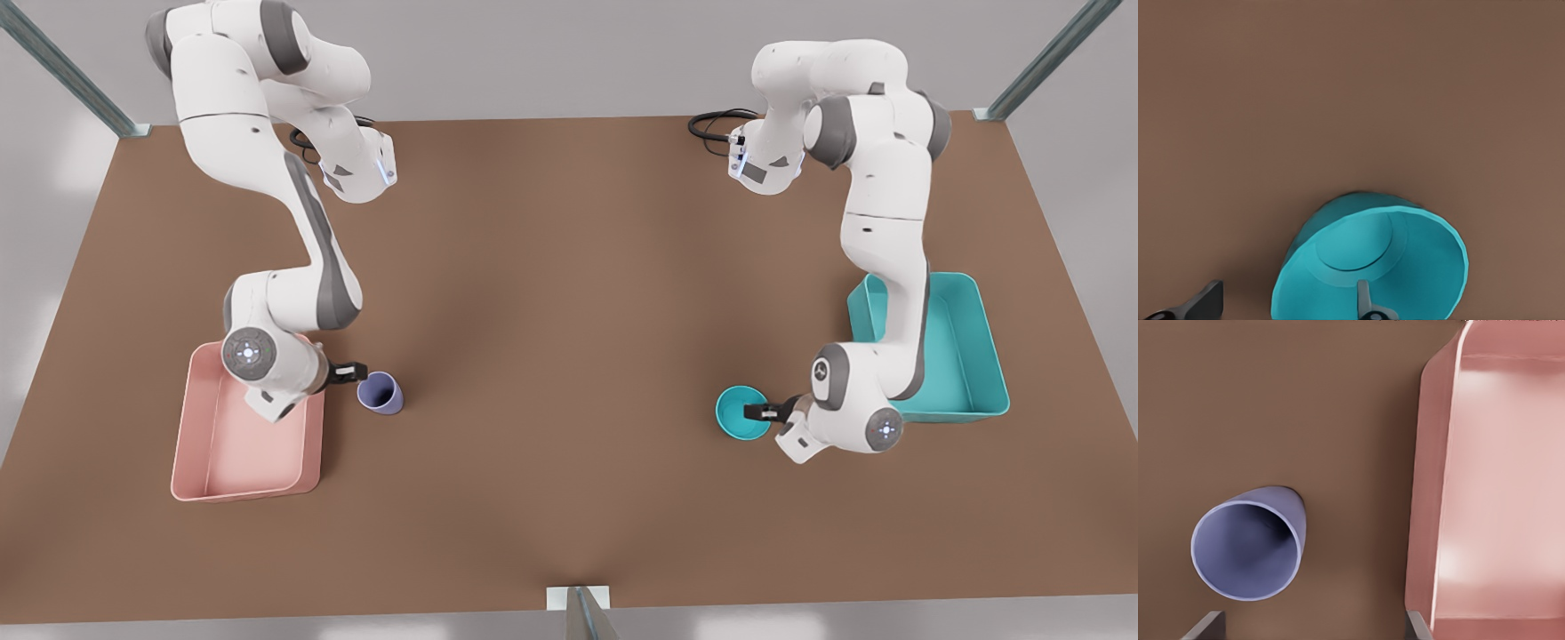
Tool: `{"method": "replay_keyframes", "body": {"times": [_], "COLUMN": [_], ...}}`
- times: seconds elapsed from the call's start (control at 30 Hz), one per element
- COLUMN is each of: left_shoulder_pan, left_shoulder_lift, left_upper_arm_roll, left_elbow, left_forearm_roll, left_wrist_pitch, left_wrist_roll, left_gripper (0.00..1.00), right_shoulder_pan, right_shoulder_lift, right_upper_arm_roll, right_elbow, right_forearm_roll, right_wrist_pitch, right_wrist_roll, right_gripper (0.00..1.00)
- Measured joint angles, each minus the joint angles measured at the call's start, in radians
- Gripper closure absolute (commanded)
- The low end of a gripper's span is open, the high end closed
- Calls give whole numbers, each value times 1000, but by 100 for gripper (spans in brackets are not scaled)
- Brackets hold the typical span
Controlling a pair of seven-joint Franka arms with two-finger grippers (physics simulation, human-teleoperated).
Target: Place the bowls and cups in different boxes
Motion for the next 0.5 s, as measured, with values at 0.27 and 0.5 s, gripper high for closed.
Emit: {"method": "replay_keyframes", "body": {"times": [0.27,0.5], "left_shoulder_pan": [0,13], "left_shoulder_lift": [2,-246], "left_upper_arm_roll": [0,143], "left_elbow": [-1,-69], "left_forearm_roll": [-38,39], "left_wrist_pitch": [48,-76], "left_wrist_roll": [42,63], "left_gripper": [79,79], "right_shoulder_pan": [0,9], "right_shoulder_lift": [36,43], "right_upper_arm_roll": [0,1], "right_elbow": [-43,-102], "right_forearm_roll": [12,19], "right_wrist_pitch": [168,227], "right_wrist_roll": [21,33], "right_gripper": [0,0]}}
